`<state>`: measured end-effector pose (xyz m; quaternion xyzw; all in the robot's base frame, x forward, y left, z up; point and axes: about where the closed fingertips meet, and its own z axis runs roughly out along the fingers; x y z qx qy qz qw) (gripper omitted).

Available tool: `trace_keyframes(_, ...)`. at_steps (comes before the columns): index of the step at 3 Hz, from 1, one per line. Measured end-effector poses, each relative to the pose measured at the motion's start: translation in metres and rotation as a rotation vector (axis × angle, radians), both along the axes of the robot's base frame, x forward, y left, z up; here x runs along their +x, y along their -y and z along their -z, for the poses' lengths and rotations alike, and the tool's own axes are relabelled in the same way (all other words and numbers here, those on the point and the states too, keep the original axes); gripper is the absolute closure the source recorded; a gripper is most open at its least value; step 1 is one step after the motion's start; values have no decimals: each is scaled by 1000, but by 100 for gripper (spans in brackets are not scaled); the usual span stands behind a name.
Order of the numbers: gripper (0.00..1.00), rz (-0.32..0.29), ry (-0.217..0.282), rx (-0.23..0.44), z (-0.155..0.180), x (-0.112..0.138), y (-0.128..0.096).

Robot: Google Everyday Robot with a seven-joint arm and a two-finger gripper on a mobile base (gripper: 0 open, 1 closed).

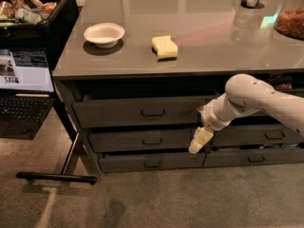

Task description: Close top drawer

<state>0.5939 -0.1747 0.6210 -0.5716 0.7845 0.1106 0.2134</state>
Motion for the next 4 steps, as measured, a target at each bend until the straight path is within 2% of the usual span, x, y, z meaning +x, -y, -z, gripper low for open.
trace_keyframes(2,0,43,-25,16,9,0,4)
trace_keyframes(4,0,50,-17,17,10,1,5)
